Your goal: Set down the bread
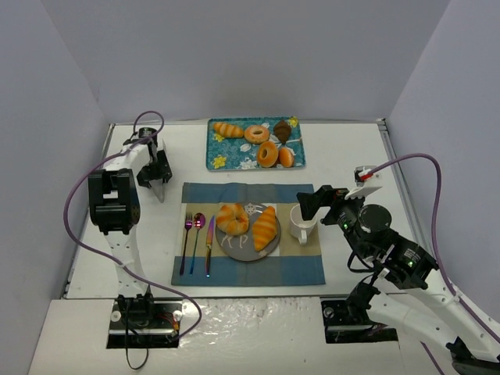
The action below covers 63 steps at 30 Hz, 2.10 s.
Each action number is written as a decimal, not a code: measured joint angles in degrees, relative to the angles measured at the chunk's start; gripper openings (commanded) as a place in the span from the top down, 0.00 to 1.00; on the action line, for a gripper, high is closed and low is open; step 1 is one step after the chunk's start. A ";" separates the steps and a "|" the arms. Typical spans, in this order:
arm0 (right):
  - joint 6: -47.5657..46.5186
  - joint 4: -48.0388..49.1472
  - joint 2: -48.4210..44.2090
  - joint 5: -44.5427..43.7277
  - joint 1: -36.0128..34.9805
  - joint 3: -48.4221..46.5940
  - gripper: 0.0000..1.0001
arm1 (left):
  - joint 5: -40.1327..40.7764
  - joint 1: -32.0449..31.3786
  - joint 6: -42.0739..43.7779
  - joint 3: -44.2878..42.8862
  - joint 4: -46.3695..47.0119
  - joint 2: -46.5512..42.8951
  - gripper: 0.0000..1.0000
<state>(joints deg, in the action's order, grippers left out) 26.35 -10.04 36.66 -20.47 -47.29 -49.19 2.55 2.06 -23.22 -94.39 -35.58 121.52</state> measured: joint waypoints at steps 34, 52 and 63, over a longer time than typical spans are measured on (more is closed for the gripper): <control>0.33 -1.03 0.48 -0.04 0.00 0.00 0.00 | 0.97 -13.63 3.41 2.21 -4.74 -32.45 0.27; -1.10 -1.32 1.67 -0.26 0.00 -1.57 0.00 | -6.96 -33.60 11.26 22.20 0.22 -60.59 0.26; -1.33 -1.34 3.07 -2.04 0.00 -1.62 0.00 | -8.79 -33.83 11.25 23.93 2.58 -60.51 0.26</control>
<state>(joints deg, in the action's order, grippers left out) 25.02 -11.38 39.73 -22.51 -47.29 -50.81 -6.23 -31.77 -11.97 -70.46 -33.00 61.01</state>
